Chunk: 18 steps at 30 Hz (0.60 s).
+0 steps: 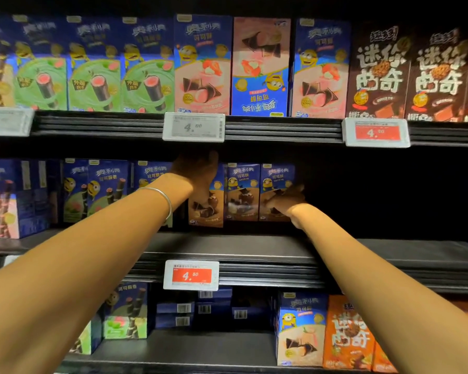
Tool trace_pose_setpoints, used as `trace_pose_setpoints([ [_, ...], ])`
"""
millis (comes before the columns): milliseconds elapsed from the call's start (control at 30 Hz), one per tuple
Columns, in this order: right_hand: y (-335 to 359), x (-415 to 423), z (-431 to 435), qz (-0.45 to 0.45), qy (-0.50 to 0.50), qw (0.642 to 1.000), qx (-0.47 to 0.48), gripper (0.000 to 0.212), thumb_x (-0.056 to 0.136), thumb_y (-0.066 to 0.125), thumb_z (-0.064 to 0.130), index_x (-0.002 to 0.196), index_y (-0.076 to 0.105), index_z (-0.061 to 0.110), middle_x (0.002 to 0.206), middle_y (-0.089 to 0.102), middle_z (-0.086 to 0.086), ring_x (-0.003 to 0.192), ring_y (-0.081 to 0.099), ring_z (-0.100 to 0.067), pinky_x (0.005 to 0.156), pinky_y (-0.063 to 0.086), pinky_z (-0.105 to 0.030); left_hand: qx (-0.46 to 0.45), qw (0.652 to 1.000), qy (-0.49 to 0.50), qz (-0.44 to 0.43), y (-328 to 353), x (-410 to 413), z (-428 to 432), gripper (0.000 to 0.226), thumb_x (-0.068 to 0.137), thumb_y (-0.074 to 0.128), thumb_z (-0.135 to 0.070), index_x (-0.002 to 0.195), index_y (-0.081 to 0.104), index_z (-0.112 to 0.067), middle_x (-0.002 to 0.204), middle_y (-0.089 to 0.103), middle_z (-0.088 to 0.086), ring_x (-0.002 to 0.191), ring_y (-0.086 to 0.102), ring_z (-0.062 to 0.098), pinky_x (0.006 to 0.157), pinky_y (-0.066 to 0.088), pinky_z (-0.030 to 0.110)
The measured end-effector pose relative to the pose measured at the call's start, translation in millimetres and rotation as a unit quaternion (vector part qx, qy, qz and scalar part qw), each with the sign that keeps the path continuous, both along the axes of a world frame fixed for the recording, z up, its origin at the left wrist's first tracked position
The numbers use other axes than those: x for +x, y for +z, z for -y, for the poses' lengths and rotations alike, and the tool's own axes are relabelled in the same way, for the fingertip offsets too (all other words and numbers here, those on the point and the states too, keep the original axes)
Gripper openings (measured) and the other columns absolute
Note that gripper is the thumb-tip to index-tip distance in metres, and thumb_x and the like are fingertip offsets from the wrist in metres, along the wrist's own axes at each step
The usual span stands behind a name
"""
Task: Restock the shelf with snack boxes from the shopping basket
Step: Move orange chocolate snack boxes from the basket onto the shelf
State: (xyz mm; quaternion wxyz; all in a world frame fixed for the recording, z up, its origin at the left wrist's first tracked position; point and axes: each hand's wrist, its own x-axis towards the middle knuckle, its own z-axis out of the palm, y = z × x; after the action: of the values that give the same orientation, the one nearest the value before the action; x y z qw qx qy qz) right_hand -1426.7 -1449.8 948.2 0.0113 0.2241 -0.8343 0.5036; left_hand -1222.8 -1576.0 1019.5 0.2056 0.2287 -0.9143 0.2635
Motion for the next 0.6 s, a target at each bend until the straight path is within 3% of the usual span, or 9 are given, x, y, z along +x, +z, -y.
trace_pose_setpoints([
  [133, 0, 1, 1, 0.001, 0.002, 1.000, 0.006, 0.125, 0.078, 0.082, 0.029, 0.158, -0.010, 0.003, 0.165, 0.021, -0.015, 0.151, 0.024, -0.033, 0.118, 0.036, -0.041, -0.007, 1.000, -0.010, 0.006, 1, -2, 2, 0.100, 0.067, 0.094, -0.041, 0.143, 0.038, -0.010, 0.130, 0.057, 0.014, 0.115, 0.061, 0.036, 0.088, 0.056, 0.041],
  [233, -1, 2, 1, -0.009, -0.001, 1.000, 0.002, 0.115, 0.082, 0.079, 0.033, 0.159, -0.002, 0.003, 0.164, 0.024, -0.015, 0.150, 0.025, -0.033, 0.118, 0.035, -0.042, 0.016, 1.000, -0.017, 0.014, 3, -4, 3, 0.087, 0.069, 0.093, -0.038, 0.135, 0.042, -0.013, 0.118, 0.055, 0.009, 0.099, 0.057, 0.028, 0.085, 0.057, 0.040],
  [333, 0, 2, 0, -0.012, -0.002, 1.000, 0.004, 0.108, 0.083, 0.078, 0.030, 0.158, 0.004, 0.004, 0.163, 0.023, -0.016, 0.150, 0.025, -0.034, 0.118, 0.035, -0.042, 0.072, 0.996, -0.044, 0.029, 6, -5, 4, 0.096, 0.071, 0.090, -0.060, 0.142, 0.042, -0.015, 0.138, 0.056, 0.010, 0.119, 0.059, 0.032, 0.101, 0.055, 0.046],
  [433, 1, 4, -1, -0.011, 0.000, 1.000, 0.014, 0.107, 0.084, 0.078, 0.028, 0.158, 0.006, 0.005, 0.162, 0.022, -0.018, 0.149, 0.027, -0.034, 0.118, 0.035, -0.043, 0.085, 0.994, -0.071, -0.001, 7, -6, 0, 0.099, 0.080, 0.068, -0.080, 0.150, 0.042, -0.015, 0.149, 0.053, 0.012, 0.133, 0.055, 0.034, 0.111, 0.049, 0.046],
  [600, 4, 12, -4, -0.023, 0.006, 0.999, 0.026, 0.106, 0.084, 0.079, 0.029, 0.158, 0.006, 0.006, 0.163, 0.019, -0.017, 0.149, 0.026, -0.036, 0.118, 0.035, -0.044, 0.054, 0.995, -0.079, -0.030, 6, -8, 0, 0.086, 0.089, 0.064, -0.073, 0.147, 0.046, -0.012, 0.145, 0.057, 0.015, 0.130, 0.058, 0.036, 0.107, 0.050, 0.044],
])
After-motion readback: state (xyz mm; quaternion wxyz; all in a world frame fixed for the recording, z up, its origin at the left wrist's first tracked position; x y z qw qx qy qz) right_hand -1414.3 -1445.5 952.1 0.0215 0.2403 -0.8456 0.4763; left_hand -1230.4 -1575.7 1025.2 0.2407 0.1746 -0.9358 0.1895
